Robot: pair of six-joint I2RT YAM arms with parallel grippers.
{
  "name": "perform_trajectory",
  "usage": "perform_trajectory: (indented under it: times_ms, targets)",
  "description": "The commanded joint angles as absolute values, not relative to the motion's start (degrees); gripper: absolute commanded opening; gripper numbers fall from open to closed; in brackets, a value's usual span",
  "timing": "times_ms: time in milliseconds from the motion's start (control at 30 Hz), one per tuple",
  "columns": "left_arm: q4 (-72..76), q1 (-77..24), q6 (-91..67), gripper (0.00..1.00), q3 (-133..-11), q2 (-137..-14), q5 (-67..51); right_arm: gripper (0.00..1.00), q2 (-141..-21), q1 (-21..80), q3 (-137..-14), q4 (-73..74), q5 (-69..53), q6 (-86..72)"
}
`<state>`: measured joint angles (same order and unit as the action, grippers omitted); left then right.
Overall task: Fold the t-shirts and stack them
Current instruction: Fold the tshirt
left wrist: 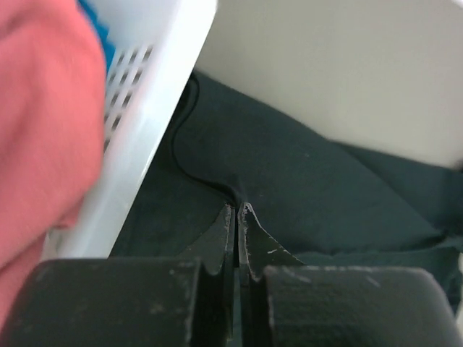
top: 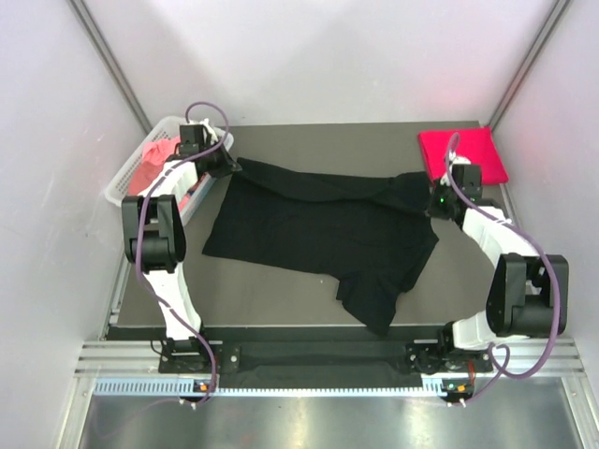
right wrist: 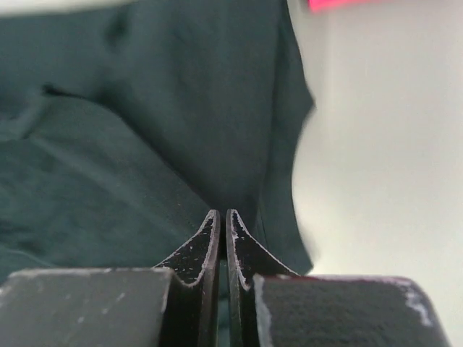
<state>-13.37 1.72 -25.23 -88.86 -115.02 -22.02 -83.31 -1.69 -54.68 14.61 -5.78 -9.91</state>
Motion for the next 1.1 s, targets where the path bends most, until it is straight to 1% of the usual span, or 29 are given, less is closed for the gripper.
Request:
perform_trajectory:
  times_ms: [0, 67, 133, 167, 200, 233, 267, 300, 367, 400, 467, 500, 567, 667, 700, 800, 967, 1000, 1033, 1067]
  targets:
    - [-15.3, 1.1, -23.2, 0.0, -88.0, -112.4, -17.1, 0.0, -81.2, -2.2, -50.2, 14.3, -1.9, -15.5]
    - [-16.6, 0.7, -23.2, 0.0, -88.1, -112.9, -13.8, 0.03, -81.3, -2.1, -49.0, 14.1, -1.4, -17.7]
    - [-18.3, 0.4, -23.1, 0.02, -88.2, -112.9, -11.1, 0.11, -81.2, -2.2, -48.5, 14.2, -2.4, -19.1]
    - [-18.9, 0.3, -22.9, 0.07, -88.3, -113.0, -10.3, 0.17, -80.9, -2.2, -48.9, 15.5, -1.9, -19.5]
    - [-19.6, 0.2, -22.9, 0.13, -88.7, -112.9, -9.5, 0.29, -80.8, -2.2, -49.3, 15.9, -1.5, -20.1]
    - [-20.9, 0.3, -22.8, 0.19, -89.1, -112.2, -8.6, 0.34, -80.4, -2.4, -49.7, 16.3, -1.2, -21.2]
    - [-21.4, 0.3, -22.8, 0.27, -89.4, -111.7, -7.0, 0.37, -80.0, -2.5, -49.8, 16.5, -0.7, -21.6]
    - [-22.1, -1.5, -22.8, 0.31, -89.6, -111.4, -6.0, 0.41, -79.8, -2.9, -50.4, 17.6, -0.4, -22.3]
    - [-24.9, -2.5, -22.6, 0.38, -91.1, -110.0, -2.9, 0.43, -79.5, -4.1, -50.9, 18.5, -0.5, -24.8]
    - [-25.7, -3.1, -22.4, 0.4, -91.8, -109.4, -2.0, 0.44, -79.4, -5.1, -50.5, 19.2, -0.5, -27.5]
    - [-28.4, -4.6, -22.0, 0.41, -92.3, -107.7, -0.5, 0.43, -79.0, -6.3, -49.3, 19.6, -0.4, -30.7]
    - [-29.0, -6.6, -21.9, 0.43, -92.1, -106.9, 2.3, 0.42, -78.9, -6.8, -48.4, 20.0, -0.4, -32.5]
    - [-29.5, -9.5, -21.5, 0.43, -89.7, -104.6, 3.5, 0.42, -79.1, -7.7, -47.5, 21.2, 1.0, -36.6]
    - [-29.4, -10.4, -23.8, 0.45, -84.0, -102.0, 0.3, 0.41, -79.0, -8.2, -45.1, 20.6, 0.6, -39.9]
    - [-29.7, -10.5, -24.3, 0.45, -82.6, -101.4, -3.5, 0.4, -78.9, -8.2, -43.4, 19.8, 0.7, -41.5]
    - [-29.6, -10.5, -26.2, 0.45, -76.3, -99.9, -6.0, 0.38, -79.6, -8.2, -40.4, 15.7, 0.9, -43.1]
    - [-29.0, -10.9, -28.6, 0.45, -70.5, -97.0, -10.9, 0.35, -83.0, -8.2, -38.8, 13.0, 2.9, -43.6]
    - [-29.8, -11.1, -28.7, 0.45, -69.4, -96.2, -10.6, 0.31, -83.3, -8.2, -38.4, 12.2, 3.1, -43.8]
    - [-30.1, -11.2, -28.5, 0.45, -69.0, -95.8, -10.3, 0.24, -83.8, -8.2, -38.5, 12.1, 3.2, -43.7]
    - [-30.8, -11.7, -28.1, 0.45, -68.5, -95.3, -9.0, 0.15, -84.0, -8.2, -38.7, 12.2, 4.0, -43.5]
